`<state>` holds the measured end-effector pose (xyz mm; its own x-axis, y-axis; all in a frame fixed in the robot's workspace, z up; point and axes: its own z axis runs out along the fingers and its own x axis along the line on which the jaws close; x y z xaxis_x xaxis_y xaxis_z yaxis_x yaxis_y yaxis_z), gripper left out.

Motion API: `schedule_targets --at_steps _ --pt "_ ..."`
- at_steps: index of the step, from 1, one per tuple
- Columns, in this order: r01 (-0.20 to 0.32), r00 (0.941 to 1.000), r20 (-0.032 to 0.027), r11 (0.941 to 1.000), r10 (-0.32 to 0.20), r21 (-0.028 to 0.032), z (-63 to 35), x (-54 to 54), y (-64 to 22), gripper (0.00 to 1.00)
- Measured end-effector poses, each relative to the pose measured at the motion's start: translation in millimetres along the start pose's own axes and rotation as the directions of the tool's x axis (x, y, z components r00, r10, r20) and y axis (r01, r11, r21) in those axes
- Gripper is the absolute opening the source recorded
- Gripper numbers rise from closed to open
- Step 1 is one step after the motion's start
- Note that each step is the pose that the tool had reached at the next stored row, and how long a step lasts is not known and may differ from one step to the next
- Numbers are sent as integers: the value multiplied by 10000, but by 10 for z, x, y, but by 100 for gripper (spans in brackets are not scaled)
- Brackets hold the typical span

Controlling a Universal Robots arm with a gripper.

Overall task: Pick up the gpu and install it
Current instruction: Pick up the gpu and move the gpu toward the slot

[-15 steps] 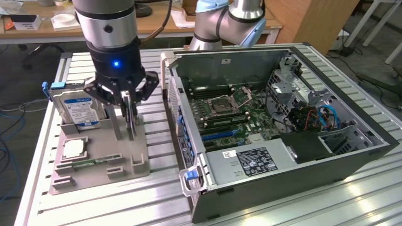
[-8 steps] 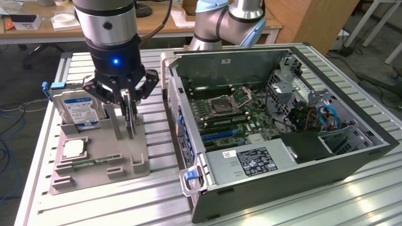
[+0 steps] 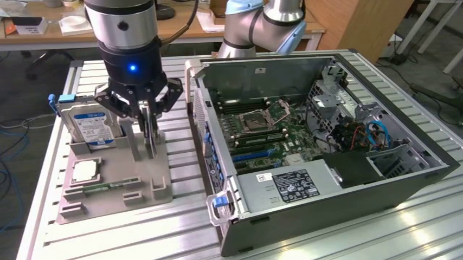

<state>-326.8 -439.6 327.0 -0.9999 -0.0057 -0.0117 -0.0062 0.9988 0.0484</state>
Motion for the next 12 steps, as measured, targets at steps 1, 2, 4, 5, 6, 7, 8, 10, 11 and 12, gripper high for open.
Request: schedule_targets --at_steps 1,2,4,5,6,7,8,10,11,12 --pt "0 10000 0 10000 0 0 -5 0 0 27" --pt "0 10000 0 10000 0 0 -10 0 1 27" --pt "0 10000 0 10000 0 0 -19 0 1 27" --pt "0 10000 0 10000 0 0 -25 0 1 27" --pt "0 10000 1 10000 0 -1 -29 -1 1 27" --pt "0 10000 1 10000 0 -1 -33 -1 2 27" --pt "0 10000 1 10000 0 0 -37 -1 2 27" --pt "0 10000 0 10000 0 0 -47 -1 2 27" --pt "0 10000 0 10000 0 0 -51 -1 2 27" --pt "0 10000 0 10000 0 0 -56 -1 3 27"
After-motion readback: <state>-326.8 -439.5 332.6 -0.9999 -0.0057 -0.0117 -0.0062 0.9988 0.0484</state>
